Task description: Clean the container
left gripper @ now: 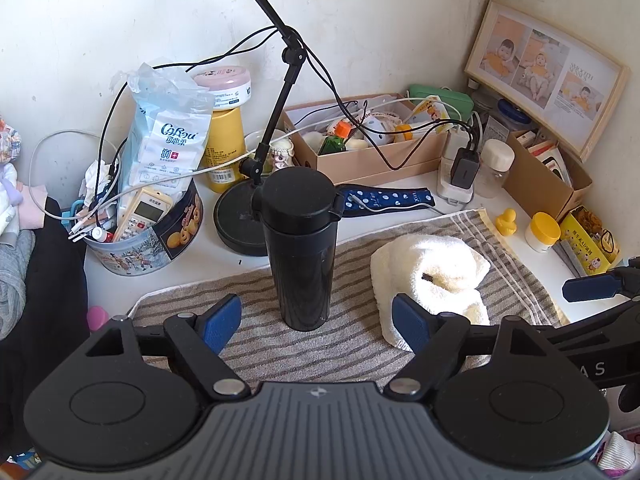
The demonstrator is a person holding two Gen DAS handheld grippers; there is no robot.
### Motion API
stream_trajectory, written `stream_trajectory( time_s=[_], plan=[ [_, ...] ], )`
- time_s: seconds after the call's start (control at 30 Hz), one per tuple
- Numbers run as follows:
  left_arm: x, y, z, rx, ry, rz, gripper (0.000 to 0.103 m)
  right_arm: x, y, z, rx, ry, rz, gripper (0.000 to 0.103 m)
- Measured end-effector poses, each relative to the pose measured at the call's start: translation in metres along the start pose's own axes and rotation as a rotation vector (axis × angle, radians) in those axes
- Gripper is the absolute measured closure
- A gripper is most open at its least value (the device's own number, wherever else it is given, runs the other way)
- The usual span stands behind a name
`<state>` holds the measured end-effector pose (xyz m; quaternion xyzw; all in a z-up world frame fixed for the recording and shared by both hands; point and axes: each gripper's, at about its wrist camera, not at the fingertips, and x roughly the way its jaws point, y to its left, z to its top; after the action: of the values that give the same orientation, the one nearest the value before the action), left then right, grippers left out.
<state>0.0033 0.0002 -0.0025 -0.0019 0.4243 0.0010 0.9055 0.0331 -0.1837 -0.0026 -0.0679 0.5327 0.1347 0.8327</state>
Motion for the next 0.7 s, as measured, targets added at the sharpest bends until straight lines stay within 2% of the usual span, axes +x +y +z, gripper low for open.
stream_trajectory(
  time_s=[0.7],
  plan=[
    [0.0024, -0.0001, -0.0004, -0.004, 0.003, 0.001, 0.021, 0.0008, 0.0006, -0.0016, -0.002, 0.002, 0.002, 0.011]
  ],
)
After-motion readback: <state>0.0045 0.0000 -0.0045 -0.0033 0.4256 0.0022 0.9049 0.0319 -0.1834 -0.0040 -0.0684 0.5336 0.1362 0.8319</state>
